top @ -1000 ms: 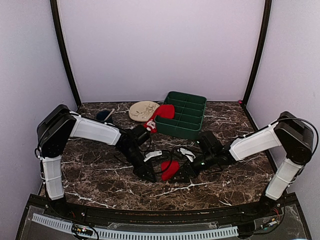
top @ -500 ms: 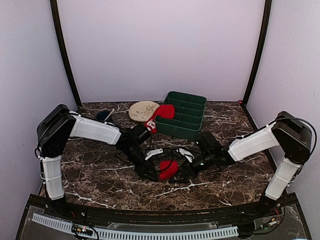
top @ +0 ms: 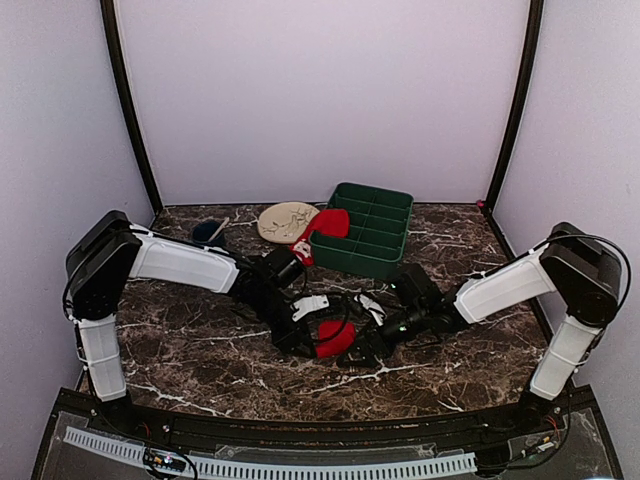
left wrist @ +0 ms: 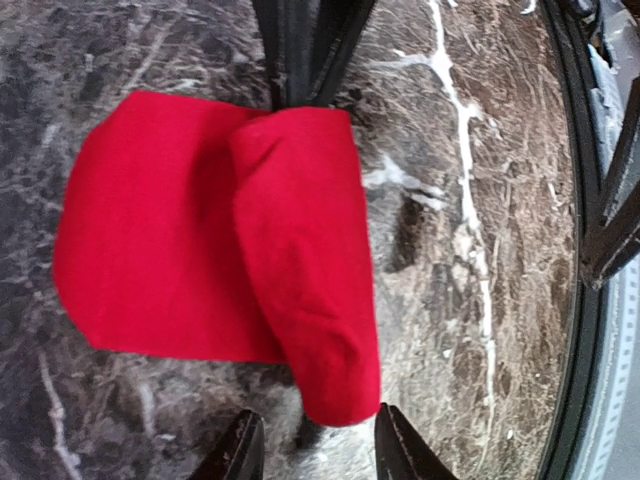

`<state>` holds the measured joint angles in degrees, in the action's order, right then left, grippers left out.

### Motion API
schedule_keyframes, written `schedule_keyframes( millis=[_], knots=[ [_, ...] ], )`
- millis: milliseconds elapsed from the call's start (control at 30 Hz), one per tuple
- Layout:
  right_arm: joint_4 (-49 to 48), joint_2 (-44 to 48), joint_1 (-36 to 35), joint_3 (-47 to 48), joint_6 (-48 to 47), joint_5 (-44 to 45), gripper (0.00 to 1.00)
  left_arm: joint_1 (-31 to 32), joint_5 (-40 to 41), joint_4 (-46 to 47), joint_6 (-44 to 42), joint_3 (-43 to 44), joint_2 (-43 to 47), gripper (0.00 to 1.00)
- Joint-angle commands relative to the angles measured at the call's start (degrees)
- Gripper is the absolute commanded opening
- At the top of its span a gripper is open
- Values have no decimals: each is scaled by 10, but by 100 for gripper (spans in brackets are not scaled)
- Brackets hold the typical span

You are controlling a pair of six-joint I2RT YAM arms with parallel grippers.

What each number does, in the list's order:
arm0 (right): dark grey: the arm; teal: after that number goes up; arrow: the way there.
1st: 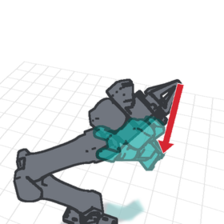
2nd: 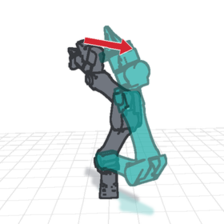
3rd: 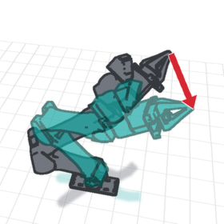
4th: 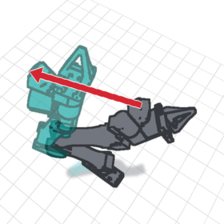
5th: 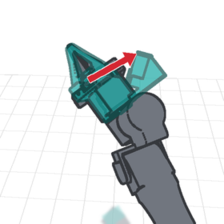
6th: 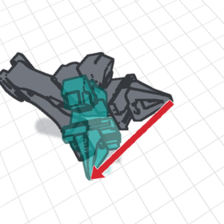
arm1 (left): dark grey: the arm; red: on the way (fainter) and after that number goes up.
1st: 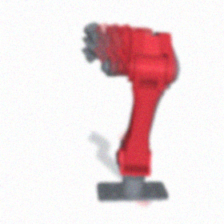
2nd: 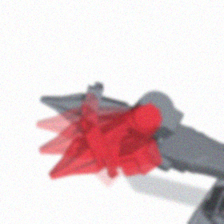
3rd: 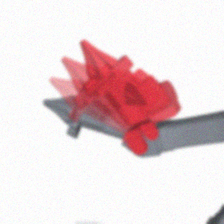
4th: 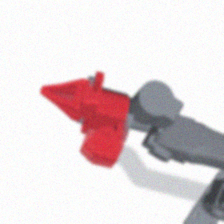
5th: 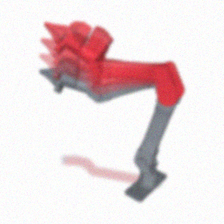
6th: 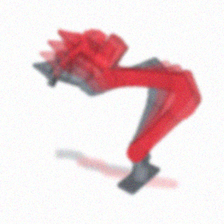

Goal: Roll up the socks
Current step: Roll the sock at the center of the board.

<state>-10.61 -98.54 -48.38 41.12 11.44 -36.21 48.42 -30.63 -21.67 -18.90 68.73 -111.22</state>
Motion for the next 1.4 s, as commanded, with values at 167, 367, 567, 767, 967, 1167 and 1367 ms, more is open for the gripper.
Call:
schedule_keyframes(
  millis=[167, 367, 567, 767, 967, 1167, 1367],
  knots=[
    [62, -32, -15, -11, 3, -9, 100, 17, 15, 2, -7, -8, 36, 40],
    [60, -31, -17, -12, 7, -10, 100, 23, -22, -16, -14, 8, 20, 41],
    [61, -34, -16, -11, 6, -12, 100, 24, -55, -36, -24, 12, 21, 39],
    [60, -35, -16, -10, 6, -13, 100, 25, -50, -39, -20, 15, 8, 39],
    [61, -33, -17, -10, 6, -12, 100, 30, -24, -37, -20, 29, -7, 39],
    [60, -33, -18, -10, 6, -15, 100, 33, -10, -24, -21, 34, -9, 40],
    [61, -34, -18, -8, 6, -18, 100, 37, -12, -20, -21, 40, -18, 38]
  ],
)
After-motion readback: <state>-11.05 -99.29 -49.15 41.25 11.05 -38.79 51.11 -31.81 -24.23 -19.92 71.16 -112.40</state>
